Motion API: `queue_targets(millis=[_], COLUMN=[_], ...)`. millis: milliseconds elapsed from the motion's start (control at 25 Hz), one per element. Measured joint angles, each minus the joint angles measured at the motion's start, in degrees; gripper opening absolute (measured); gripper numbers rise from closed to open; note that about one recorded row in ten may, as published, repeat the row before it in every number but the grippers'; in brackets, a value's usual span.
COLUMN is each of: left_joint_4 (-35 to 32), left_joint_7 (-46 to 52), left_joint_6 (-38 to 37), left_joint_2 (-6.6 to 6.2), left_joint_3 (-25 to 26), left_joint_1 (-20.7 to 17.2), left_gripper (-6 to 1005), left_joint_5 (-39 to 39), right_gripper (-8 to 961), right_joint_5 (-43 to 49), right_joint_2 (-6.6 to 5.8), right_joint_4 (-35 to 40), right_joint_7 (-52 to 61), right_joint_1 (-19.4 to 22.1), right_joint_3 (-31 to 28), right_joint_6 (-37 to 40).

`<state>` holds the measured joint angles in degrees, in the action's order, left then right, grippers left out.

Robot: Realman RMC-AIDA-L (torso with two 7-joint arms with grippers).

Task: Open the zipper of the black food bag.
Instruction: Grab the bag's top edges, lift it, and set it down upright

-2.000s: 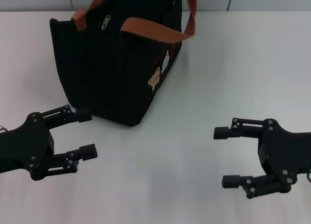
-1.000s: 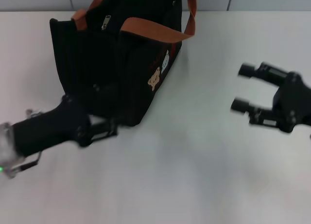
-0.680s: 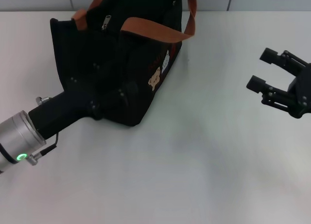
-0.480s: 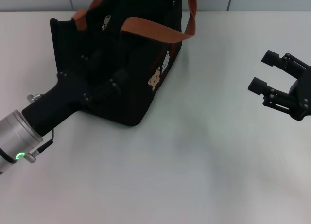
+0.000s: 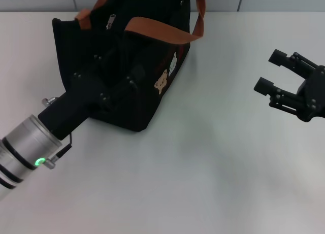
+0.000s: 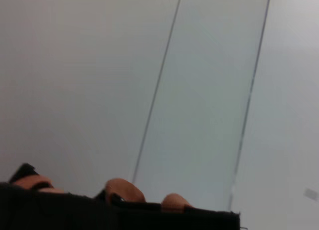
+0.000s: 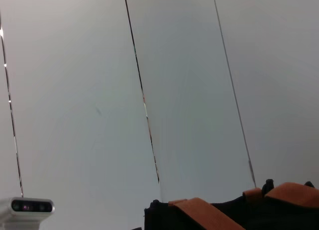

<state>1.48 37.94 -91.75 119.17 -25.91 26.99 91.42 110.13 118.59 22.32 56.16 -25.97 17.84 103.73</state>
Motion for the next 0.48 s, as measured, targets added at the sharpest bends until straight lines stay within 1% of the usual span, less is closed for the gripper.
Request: queue_targets(millis=[120,320,480], left_joint_4=[3.5,8.7,10.6], left_joint_7=[-5.2,-15.7,-20.4], left_joint_6=[0.8,2.4,2.8], left_joint_2=[0.01,0.01,0.01], left_joint_3=[2.0,6.6,8.4], left_joint_1=[0.6,0.7,0.6], left_gripper=[715,708,702], left_joint_5=[0.0,0.1,0.2], right_gripper=[835,835,835], right_joint_5=[0.0,0.0,0.0], right_joint_2=[0.21,0.26,0.32], right_joint_4=[0.0,0.0,0.0], right_joint_7=[0.0,0.0,0.0], right_joint_1=[-0.1,0.1,0.1], right_joint_3=[0.0,0.0,0.0], right_joint_6=[-0.2,-0.4,-1.0])
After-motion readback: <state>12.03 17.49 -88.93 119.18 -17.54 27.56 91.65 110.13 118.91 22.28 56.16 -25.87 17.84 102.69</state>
